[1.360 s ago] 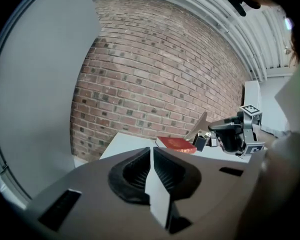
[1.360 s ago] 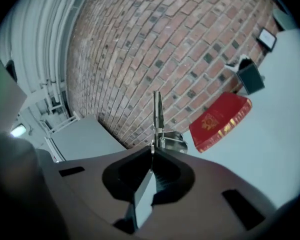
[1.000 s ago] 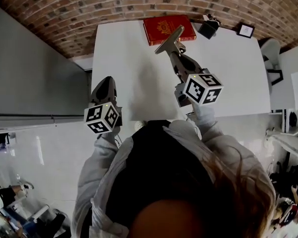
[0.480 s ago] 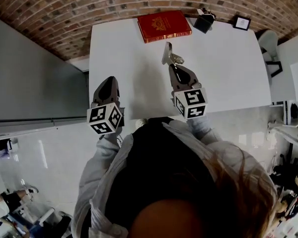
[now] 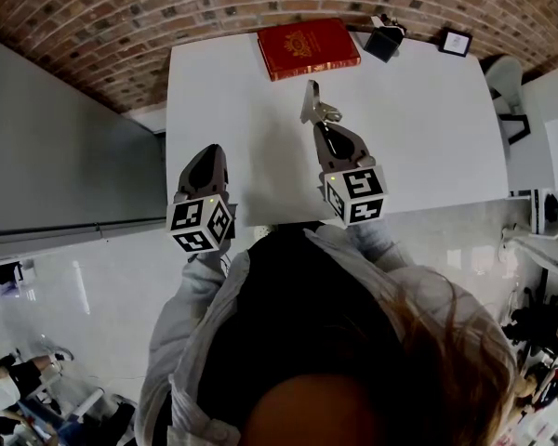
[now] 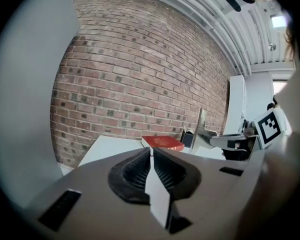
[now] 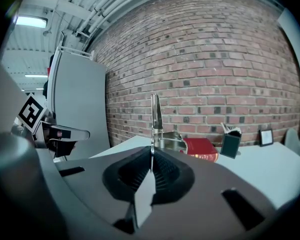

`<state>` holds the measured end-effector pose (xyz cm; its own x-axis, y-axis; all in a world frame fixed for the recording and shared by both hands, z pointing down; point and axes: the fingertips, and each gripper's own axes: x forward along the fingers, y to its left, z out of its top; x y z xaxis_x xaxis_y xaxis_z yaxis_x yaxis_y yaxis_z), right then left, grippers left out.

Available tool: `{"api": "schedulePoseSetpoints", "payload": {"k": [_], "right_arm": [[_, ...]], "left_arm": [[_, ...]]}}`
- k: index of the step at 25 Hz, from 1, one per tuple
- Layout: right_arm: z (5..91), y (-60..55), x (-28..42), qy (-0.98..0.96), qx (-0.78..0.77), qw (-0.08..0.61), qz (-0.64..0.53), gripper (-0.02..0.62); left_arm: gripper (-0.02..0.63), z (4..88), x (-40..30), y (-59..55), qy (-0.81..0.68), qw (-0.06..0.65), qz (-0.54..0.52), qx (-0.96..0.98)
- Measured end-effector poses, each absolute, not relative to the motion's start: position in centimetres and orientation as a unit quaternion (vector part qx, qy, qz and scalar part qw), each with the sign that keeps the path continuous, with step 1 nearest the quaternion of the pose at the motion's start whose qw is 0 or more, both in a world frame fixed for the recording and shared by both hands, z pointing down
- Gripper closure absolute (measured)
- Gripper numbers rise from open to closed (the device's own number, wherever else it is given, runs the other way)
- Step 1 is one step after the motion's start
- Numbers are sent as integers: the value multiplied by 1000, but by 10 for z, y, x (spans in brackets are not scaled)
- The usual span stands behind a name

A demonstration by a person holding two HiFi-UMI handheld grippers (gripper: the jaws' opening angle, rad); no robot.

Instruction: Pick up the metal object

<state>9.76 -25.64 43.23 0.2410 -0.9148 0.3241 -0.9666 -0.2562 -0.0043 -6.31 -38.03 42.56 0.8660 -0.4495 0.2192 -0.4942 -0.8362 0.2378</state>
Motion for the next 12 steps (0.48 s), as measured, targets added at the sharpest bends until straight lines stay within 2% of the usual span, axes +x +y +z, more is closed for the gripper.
{"api": "schedulePoseSetpoints", "payload": {"k": [12], "right_arm": [[435, -267, 103, -606, 777, 92, 142, 584]], "left_arm": [[572, 427, -50, -386, -242, 148, 79, 956]]}}
